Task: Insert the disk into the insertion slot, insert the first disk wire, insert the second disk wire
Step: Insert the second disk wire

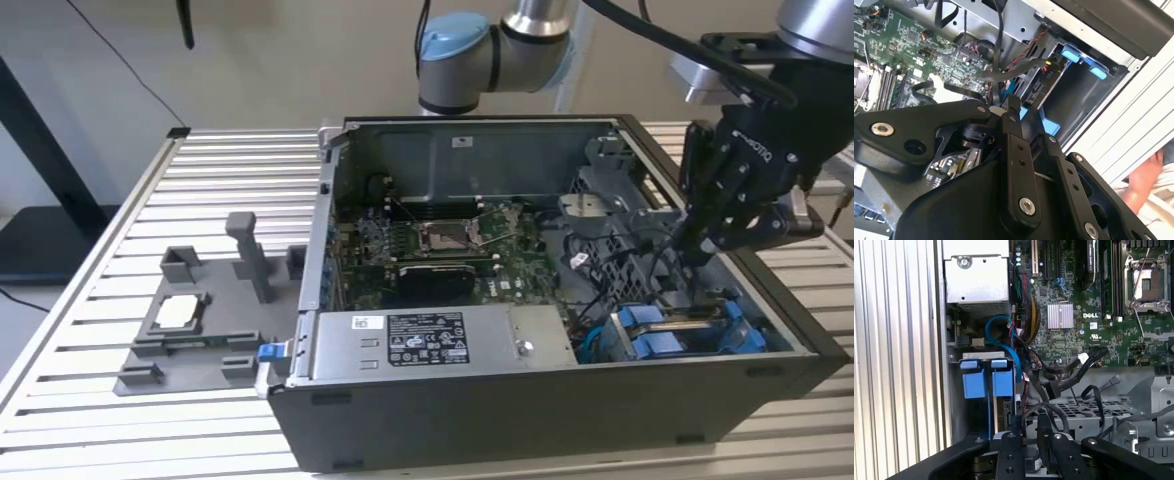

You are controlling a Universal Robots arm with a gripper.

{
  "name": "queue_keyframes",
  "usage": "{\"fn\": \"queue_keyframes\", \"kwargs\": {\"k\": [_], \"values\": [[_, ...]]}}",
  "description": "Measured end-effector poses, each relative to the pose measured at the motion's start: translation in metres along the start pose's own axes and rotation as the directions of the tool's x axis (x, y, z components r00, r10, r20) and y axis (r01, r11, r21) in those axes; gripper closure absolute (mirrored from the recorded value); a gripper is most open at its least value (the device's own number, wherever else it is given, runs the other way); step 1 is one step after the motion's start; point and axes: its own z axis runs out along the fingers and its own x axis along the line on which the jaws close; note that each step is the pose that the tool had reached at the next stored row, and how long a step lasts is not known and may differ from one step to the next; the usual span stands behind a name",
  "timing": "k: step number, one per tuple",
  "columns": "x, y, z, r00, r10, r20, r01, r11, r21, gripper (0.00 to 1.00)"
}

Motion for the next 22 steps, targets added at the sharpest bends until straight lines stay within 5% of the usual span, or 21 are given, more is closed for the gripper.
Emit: {"fn": "queue_keyframes", "kwargs": {"k": [22], "values": [[-0.0175, 0.0245, -0.0020, 1.0000, 0.000, 0.0002, 0.000, 1.0000, 0.0019, 0.73]]}}
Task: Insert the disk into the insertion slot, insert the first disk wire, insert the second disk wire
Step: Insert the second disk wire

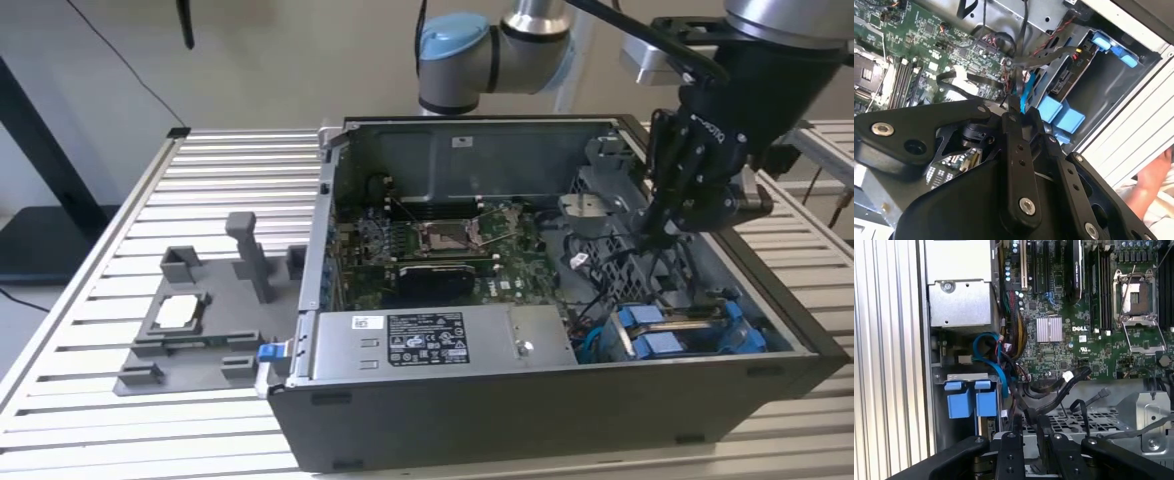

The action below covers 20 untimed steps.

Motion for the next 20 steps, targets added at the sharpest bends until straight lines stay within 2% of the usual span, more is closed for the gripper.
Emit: {"fn": "queue_keyframes", "kwargs": {"k": [4, 9, 11, 15, 20], "values": [[-0.0020, 0.0084, 0.0005, 1.0000, -0.001, 0.0001, 0.001, 1.0000, 0.0040, 0.73], [-0.0023, 0.0132, 0.0015, 0.9999, -0.013, -0.0019, 0.013, 0.9997, 0.0193, 0.73], [-0.0022, 0.0154, 0.0022, 0.9998, -0.018, -0.0028, 0.018, 0.9996, 0.0234, 0.73], [-0.0020, 0.0189, 0.0034, 0.9995, -0.030, -0.0102, 0.031, 0.9991, 0.0294, 0.73], [-0.0027, 0.0213, 0.0069, 0.9985, -0.050, -0.0199, 0.051, 0.9978, 0.0417, 0.73]]}}
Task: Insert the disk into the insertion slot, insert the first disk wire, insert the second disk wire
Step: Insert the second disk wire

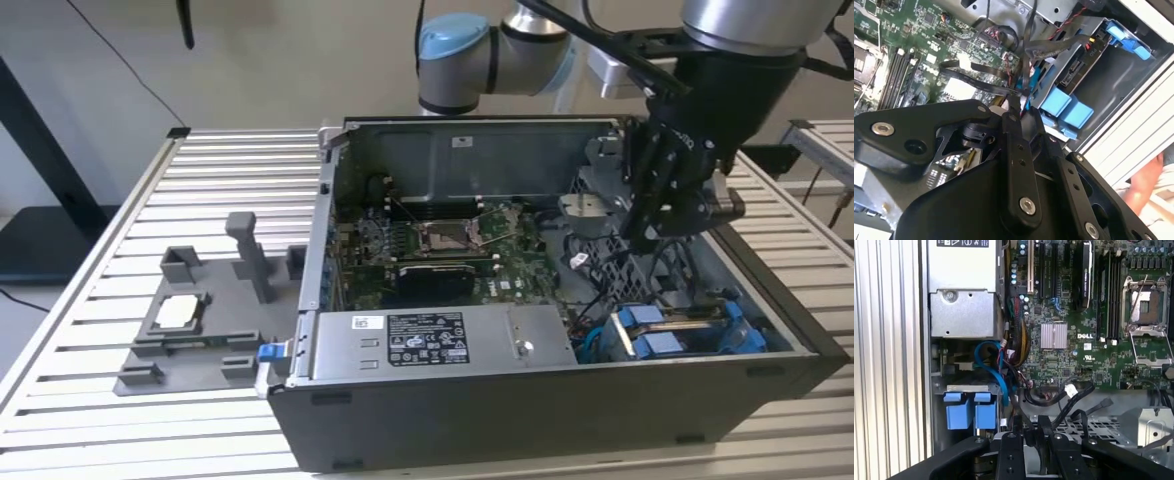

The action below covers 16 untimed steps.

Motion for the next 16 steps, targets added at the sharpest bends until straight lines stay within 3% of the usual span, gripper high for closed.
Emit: {"fn": "queue_keyframes", "kwargs": {"k": [5, 11, 15, 16], "values": [[-0.0026, 0.0031, 0.0028, 0.9998, -0.018, -0.0049, 0.018, 0.9997, 0.0154, 0.73], [-0.0031, 0.0061, 0.0029, 0.9994, -0.032, -0.0113, 0.033, 0.9993, 0.0175, 0.73], [-0.0037, 0.0076, 0.0029, 0.9992, -0.038, -0.0127, 0.039, 0.9986, 0.0360, 0.73], [-0.0037, 0.0079, 0.0029, 0.9992, -0.038, -0.0127, 0.039, 0.9986, 0.0375, 0.73]]}}
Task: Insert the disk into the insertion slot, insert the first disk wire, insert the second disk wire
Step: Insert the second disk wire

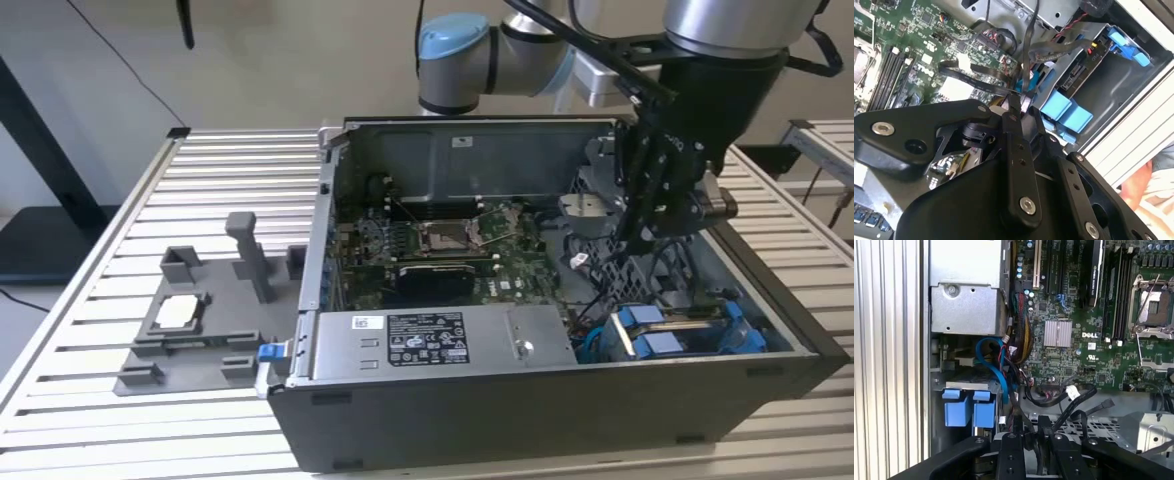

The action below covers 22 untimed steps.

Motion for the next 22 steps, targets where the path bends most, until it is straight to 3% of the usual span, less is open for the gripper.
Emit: {"fn": "queue_keyframes", "kwargs": {"k": [8, 9, 11, 18, 20, 22], "values": [[-0.0001, 0.0000, 0.0000, 1.0000, -0.006, 0.0004, 0.006, 1.0000, 0.0009, 0.75], [-0.0001, 0.0000, 0.0000, 1.0000, -0.007, 0.0004, 0.007, 1.0000, 0.0010, 0.82], [-0.0001, 0.0000, 0.0000, 1.0000, -0.009, 0.0005, 0.009, 1.0000, 0.0012, 0.84], [-0.0001, 0.0000, 0.0000, 0.9999, -0.013, 0.0007, 0.013, 0.9999, 0.0017, 0.84], [-0.0002, -0.0004, 0.0000, 0.9999, -0.013, 0.0005, 0.013, 0.9999, 0.0001, 0.84], [0.0005, -0.0021, 0.0000, 0.9999, -0.013, 0.0005, 0.013, 0.9999, -0.0064, 0.84]]}}
